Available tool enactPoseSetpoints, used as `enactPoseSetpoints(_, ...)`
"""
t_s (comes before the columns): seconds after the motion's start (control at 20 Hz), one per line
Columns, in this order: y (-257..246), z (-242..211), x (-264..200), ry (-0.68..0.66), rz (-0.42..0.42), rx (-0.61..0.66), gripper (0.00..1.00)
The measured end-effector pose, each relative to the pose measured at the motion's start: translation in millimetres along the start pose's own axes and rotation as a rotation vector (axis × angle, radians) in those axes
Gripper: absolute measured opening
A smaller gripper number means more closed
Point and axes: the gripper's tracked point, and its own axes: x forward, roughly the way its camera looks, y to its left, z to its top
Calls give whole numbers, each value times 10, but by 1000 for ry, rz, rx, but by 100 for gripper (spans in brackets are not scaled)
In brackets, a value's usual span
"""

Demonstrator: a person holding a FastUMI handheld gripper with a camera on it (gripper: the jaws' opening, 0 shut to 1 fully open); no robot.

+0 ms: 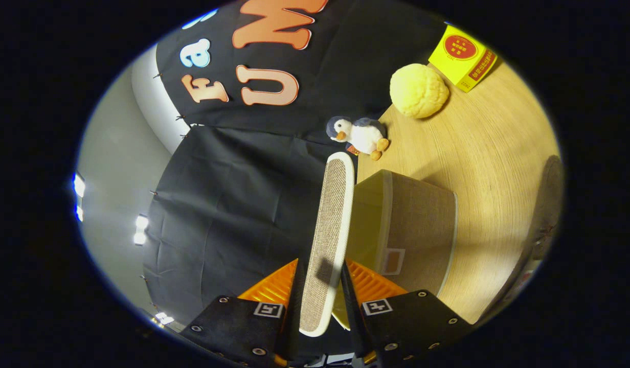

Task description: Open the storage box then place both shoes into the box .Put the left shoe in first, then the right shoe, with the right side of both shoes facing outward in a uniform manner.

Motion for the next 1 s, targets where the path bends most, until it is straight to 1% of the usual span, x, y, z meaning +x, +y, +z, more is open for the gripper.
enactPoseSetpoints(0.05, 76, -21, 30, -2, -3, -3, 35)
enactPoseSetpoints(0.1, 122, 8, 75, -20, -15, 0, 32)
enactPoseSetpoints(0.15, 226, 35, 115, -42, -4, 9, 24)
enactPoseSetpoints(0.25, 469, 75, 200, -72, 27, 26, 19)
enactPoseSetpoints(0.4, 825, 68, 370, -77, 56, -5, 14)
enactPoseSetpoints(0.6, 1233, 27, 740, -88, 54, -56, 14)
enactPoseSetpoints(0.8, 1411, 0, 1150, -116, 11, -72, 14)
enactPoseSetpoints(0.9, 1520, -46, 1322, -129, 31, -75, 20)
enactPoseSetpoints(0.95, 1569, -71, 1415, -130, 36, -80, 29)
enactPoseSetpoints(1.0, 1591, -96, 1497, -124, 33, -88, 35)
